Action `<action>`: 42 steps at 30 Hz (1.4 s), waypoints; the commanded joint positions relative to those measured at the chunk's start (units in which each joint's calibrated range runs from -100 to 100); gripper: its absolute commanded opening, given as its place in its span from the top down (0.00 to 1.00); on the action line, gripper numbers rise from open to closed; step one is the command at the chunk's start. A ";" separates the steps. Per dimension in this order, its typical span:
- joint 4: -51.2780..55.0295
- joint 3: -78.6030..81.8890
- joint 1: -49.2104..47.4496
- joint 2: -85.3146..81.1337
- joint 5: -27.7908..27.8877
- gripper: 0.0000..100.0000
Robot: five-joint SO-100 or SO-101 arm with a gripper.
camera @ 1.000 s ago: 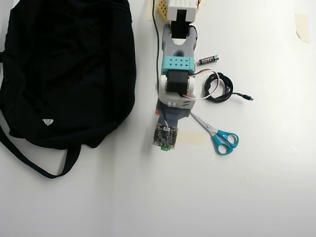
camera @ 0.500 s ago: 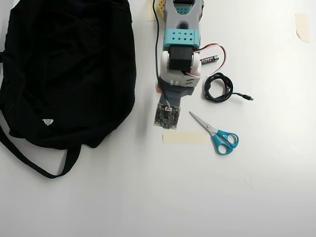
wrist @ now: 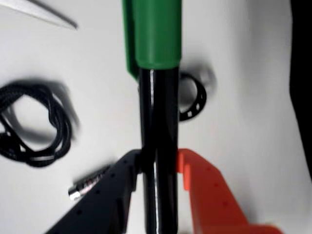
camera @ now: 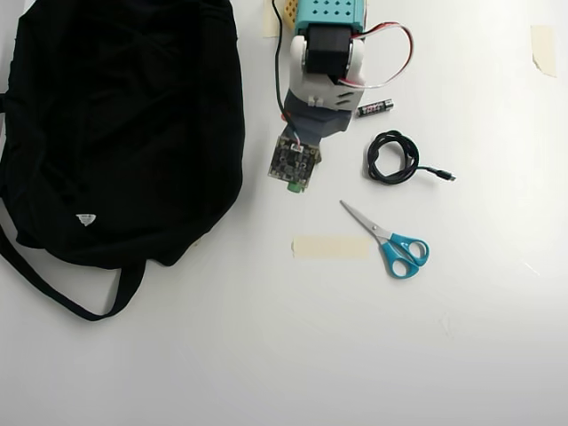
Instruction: Put the green marker into the black bag
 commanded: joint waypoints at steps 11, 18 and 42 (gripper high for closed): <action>-0.09 5.31 13.57 -15.56 -1.81 0.98; -1.12 4.50 25.17 -15.56 -1.55 0.98; -30.41 1.00 58.90 10.83 1.02 0.95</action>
